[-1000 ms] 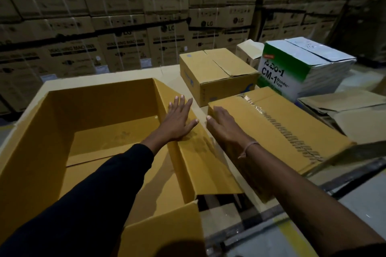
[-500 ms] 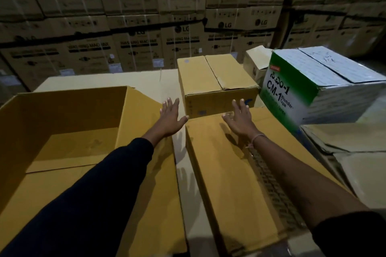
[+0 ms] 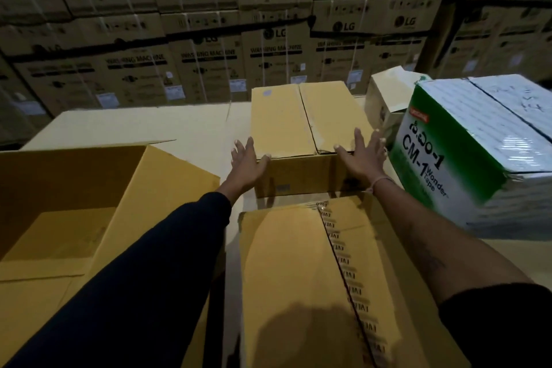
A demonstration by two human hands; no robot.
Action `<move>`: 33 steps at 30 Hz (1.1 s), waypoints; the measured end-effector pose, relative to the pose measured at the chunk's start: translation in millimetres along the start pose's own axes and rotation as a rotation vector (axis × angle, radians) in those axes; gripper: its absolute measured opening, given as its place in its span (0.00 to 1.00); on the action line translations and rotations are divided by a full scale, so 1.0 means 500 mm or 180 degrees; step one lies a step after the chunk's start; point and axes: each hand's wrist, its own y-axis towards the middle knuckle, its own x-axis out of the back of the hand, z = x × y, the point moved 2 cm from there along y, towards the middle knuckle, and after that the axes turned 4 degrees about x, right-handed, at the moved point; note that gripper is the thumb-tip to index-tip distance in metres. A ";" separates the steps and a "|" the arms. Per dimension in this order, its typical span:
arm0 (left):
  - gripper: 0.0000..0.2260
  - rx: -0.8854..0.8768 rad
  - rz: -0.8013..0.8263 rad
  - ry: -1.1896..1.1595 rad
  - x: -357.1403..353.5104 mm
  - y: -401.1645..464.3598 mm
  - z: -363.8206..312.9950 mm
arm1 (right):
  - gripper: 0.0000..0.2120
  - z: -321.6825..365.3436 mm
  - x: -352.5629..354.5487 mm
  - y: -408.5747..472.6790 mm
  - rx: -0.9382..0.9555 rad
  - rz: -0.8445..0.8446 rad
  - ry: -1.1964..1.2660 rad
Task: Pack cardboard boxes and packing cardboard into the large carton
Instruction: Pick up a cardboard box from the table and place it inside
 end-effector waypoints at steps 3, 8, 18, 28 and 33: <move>0.37 0.0161 -0.0036 0.0004 -0.017 0.062 -0.008 | 0.43 -0.028 -0.005 0.065 -0.0213 -0.0048 -0.0108; 0.39 0.0396 -0.0082 -0.0255 -0.045 0.172 -0.006 | 0.49 -0.067 -0.022 0.153 -0.0563 -0.0382 -0.0205; 0.44 0.0472 -0.0793 -0.0869 -0.082 0.190 0.041 | 0.56 -0.070 -0.046 0.170 -0.0670 -0.1050 0.0164; 0.39 0.0149 -0.1075 -0.0339 0.080 0.121 -0.053 | 0.51 0.039 0.050 0.094 -0.0450 -0.1336 0.0166; 0.36 -0.0093 -0.1225 -0.0384 0.149 0.038 -0.086 | 0.47 0.101 0.120 0.022 -0.0332 -0.1518 0.0229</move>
